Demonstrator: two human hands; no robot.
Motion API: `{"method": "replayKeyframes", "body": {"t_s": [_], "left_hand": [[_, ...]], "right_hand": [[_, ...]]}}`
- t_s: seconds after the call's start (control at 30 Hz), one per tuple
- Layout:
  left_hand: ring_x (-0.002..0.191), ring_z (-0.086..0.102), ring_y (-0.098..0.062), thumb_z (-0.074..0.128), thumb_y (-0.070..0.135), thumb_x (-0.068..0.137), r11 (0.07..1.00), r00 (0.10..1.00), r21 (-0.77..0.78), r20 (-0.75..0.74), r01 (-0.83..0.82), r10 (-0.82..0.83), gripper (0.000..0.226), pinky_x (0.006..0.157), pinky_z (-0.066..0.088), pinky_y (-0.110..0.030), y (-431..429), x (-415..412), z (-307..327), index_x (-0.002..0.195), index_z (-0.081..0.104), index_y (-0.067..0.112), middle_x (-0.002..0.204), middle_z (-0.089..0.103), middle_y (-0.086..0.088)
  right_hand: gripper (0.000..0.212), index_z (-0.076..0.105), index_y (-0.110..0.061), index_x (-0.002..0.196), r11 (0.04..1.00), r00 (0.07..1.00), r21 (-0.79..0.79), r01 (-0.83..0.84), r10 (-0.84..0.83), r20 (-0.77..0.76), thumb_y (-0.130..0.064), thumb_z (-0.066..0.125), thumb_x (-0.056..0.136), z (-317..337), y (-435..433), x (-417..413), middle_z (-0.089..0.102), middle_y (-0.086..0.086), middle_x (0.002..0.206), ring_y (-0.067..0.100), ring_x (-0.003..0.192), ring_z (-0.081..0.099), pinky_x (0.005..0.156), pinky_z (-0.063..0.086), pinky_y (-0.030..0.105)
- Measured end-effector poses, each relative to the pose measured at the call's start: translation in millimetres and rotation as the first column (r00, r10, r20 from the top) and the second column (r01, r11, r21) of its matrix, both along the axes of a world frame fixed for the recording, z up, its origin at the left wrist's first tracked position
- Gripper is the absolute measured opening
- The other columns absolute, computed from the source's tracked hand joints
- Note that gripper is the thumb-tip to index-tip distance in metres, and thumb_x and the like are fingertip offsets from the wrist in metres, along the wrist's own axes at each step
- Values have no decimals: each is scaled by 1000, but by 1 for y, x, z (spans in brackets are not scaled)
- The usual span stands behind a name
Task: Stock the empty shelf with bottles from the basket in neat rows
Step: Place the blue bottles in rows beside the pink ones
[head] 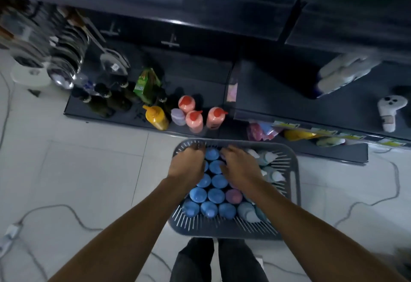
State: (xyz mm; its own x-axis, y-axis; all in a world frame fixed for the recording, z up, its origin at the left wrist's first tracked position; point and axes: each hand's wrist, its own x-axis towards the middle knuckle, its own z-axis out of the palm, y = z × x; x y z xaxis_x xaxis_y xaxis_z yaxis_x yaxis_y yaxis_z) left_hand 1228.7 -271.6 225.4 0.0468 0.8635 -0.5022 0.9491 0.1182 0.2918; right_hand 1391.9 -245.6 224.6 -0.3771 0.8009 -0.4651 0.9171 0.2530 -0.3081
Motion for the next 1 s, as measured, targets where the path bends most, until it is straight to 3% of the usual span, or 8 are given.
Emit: {"method": "replayKeyframes", "body": {"t_s": [0.2,0.47,0.6,0.8,0.93,1.0], "left_hand": [[97,66,-37,57,17,94,998,998,-63,-63,-12,8,29,72,52,-44,-15,5,-52,123,58,15,127,54,-10],[96,67,-36,58,12,96,998,994,-63,-108,-13,6,28,66,42,-39,-18,13,-66,125,56,11,126,55,-13],[94,68,-36,57,7,94,998,992,-60,-125,-18,10,18,64,41,-37,-15,14,-68,112,61,9,114,61,-13],[88,67,-36,55,8,90,996,992,-54,-109,-65,59,6,69,53,-40,-16,9,-62,91,61,8,101,66,-12],[92,66,-37,55,10,89,999,989,-24,-145,-35,31,8,64,40,-35,-15,10,-49,95,62,8,107,63,-11],[95,66,-36,58,8,90,1000,988,-19,-157,-10,7,9,66,42,-35,-13,12,-37,97,63,7,108,63,-11]], "right_hand": [[41,56,-17,132,997,995,-26,-69,70,74,-23,62,91,-63,-21,-5,59,4,129,29,113,59,79,50,37],[43,52,-17,134,995,987,5,-102,100,123,-16,60,92,-90,-24,-9,56,4,129,26,116,56,81,52,38],[37,57,-14,127,994,988,22,-105,102,115,-12,62,90,-91,-25,-10,60,8,122,28,109,59,76,52,39],[32,62,-14,119,995,993,43,-90,86,83,-15,64,87,-79,-22,-11,61,7,117,30,103,61,70,53,38],[34,64,-14,118,996,999,80,-46,45,10,-13,67,84,-61,-25,-9,63,7,115,30,104,61,73,52,38],[32,65,-14,117,994,1000,104,-28,29,-11,-13,66,85,-49,-24,-6,63,6,116,30,104,62,74,53,39]]}}
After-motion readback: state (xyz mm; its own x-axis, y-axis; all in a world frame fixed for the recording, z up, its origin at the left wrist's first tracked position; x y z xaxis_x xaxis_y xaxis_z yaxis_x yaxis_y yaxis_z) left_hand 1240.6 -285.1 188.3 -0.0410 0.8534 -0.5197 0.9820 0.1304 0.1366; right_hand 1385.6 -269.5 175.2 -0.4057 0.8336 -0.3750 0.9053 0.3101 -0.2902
